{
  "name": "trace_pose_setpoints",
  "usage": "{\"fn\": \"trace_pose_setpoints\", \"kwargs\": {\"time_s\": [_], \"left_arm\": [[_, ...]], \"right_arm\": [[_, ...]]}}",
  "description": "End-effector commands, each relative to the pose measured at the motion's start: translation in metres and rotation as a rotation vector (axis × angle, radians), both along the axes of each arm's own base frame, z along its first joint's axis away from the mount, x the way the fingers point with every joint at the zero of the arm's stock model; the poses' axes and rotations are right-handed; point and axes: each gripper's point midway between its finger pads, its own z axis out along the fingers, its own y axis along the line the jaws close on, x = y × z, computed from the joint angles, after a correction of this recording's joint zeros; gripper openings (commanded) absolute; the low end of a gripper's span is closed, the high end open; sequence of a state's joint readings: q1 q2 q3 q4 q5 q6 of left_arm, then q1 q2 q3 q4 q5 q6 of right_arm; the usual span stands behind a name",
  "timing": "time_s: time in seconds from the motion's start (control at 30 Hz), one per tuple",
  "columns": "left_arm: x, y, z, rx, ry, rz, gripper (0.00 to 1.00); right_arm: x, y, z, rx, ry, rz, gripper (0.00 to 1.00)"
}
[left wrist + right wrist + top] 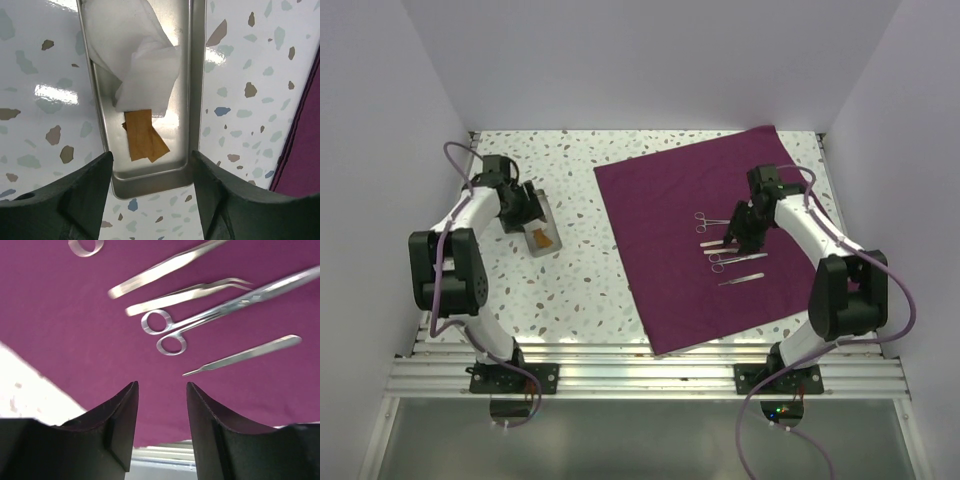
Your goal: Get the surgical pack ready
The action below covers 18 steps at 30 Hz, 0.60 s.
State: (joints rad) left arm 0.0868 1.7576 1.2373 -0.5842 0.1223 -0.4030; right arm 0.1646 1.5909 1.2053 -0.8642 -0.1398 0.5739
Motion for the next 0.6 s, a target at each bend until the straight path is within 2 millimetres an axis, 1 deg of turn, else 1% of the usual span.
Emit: {"fn": "trace_pose_setpoints", "kwargs": {"time_s": [0.0,0.03,0.07,0.1,0.13,0.17,0.2,0.23,0.27,0.3,0.33,0.37,0.43,0.47,0.5,0.57], "left_arm": [[0.0,0.004,0.04,0.036,-0.083,0.013,0.69],[-0.004,0.002,0.041,0.039,-0.087,0.014,0.7],[-0.005,-0.002,0.051,0.042,-0.113,0.005,0.7],[-0.008,-0.005,0.053,0.04,-0.112,0.007,0.71],[-0.012,-0.008,0.06,0.042,-0.122,0.008,0.71],[-0.016,-0.01,0.061,0.053,-0.121,0.019,0.72],[-0.021,-0.018,0.06,0.041,-0.12,0.027,0.73],[-0.023,-0.02,0.07,0.035,-0.152,0.037,0.75],[-0.023,-0.032,0.072,0.028,-0.169,0.014,0.76],[-0.026,-0.037,0.072,0.026,-0.164,0.01,0.79],[-0.024,-0.042,0.075,0.024,-0.17,0.002,0.79],[-0.026,-0.049,0.072,0.043,-0.151,-0.015,0.79],[-0.023,-0.059,0.076,0.045,-0.166,-0.051,0.8],[-0.02,-0.06,0.077,0.071,-0.174,-0.052,0.8],[-0.018,-0.062,0.081,0.071,-0.185,-0.058,0.8],[-0.017,-0.067,0.082,0.073,-0.192,-0.069,0.8]], "right_arm": [[-0.009,-0.027,-0.017,-0.14,0.075,-0.192,0.45],[-0.008,-0.036,-0.022,-0.186,0.07,-0.219,0.44],[-0.01,-0.04,-0.024,-0.203,0.081,-0.27,0.42],[-0.014,-0.045,-0.029,-0.213,0.098,-0.298,0.41],[-0.017,-0.046,-0.032,-0.204,0.111,-0.334,0.4],[-0.02,-0.049,-0.035,-0.204,0.121,-0.357,0.4],[-0.029,-0.055,-0.044,-0.209,0.148,-0.387,0.4],[-0.031,-0.058,-0.047,-0.21,0.151,-0.415,0.4],[-0.027,-0.059,-0.047,-0.2,0.119,-0.423,0.4],[-0.033,-0.062,-0.053,-0.21,0.137,-0.435,0.4],[-0.035,-0.063,-0.056,-0.216,0.146,-0.437,0.4],[-0.036,-0.064,-0.062,-0.228,0.163,-0.437,0.4],[-0.038,-0.064,-0.066,-0.23,0.184,-0.439,0.4],[-0.037,-0.062,-0.067,-0.221,0.178,-0.44,0.4],[-0.037,-0.061,-0.068,-0.212,0.179,-0.447,0.4],[-0.037,-0.057,-0.068,-0.189,0.174,-0.466,0.39]]}}
